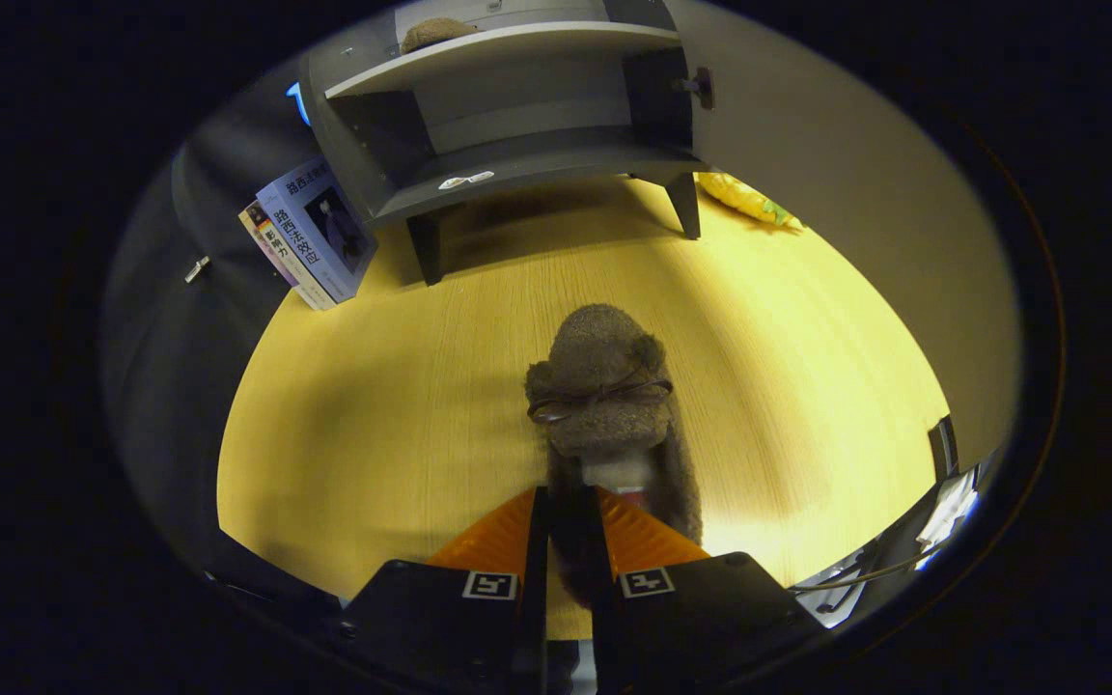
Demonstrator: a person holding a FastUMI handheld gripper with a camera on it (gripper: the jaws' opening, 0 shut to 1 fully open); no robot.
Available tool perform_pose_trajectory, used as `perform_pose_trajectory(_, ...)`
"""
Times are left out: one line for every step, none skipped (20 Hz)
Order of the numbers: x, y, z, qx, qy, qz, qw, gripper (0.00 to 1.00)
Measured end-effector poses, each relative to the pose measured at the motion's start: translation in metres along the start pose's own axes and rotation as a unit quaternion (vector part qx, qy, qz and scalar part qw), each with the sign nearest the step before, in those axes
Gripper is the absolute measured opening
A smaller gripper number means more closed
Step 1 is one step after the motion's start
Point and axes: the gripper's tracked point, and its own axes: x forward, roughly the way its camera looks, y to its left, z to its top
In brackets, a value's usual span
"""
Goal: Open the shoe cabinet door, grab the shoes and put them into the shoe cabinet, then close the shoe cabinet door.
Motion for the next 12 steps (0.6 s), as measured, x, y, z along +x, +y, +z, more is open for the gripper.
perform_pose_trajectory(0.005, 0.001, -0.001, -0.002, -0.001, 0.003, 1.000, 0.24)
perform_pose_trajectory(0.012, 0.003, 0.002, -0.005, -0.001, 0.006, 1.000, 0.24)
perform_pose_trajectory(0.018, 0.004, 0.003, -0.009, -0.001, 0.007, 1.000, 0.24)
perform_pose_trajectory(0.024, 0.005, 0.006, -0.012, -0.003, 0.008, 1.000, 0.24)
perform_pose_trajectory(0.028, 0.004, 0.010, -0.013, -0.010, 0.008, 1.000, 0.24)
perform_pose_trajectory(0.032, 0.004, 0.016, -0.013, -0.019, 0.007, 1.000, 0.24)
perform_pose_trajectory(0.037, 0.002, 0.022, -0.010, -0.028, 0.003, 1.000, 0.24)
perform_pose_trajectory(0.042, 0.000, 0.027, -0.006, -0.033, 0.003, 0.999, 0.24)
perform_pose_trajectory(0.048, 0.000, 0.029, -0.007, -0.032, 0.003, 0.999, 0.24)
perform_pose_trajectory(0.054, -0.001, 0.031, -0.008, -0.030, 0.004, 1.000, 0.24)
perform_pose_trajectory(0.059, -0.001, 0.035, -0.013, -0.035, 0.003, 0.999, 0.27)
perform_pose_trajectory(0.062, -0.002, 0.042, -0.019, -0.050, 0.001, 0.999, 0.29)
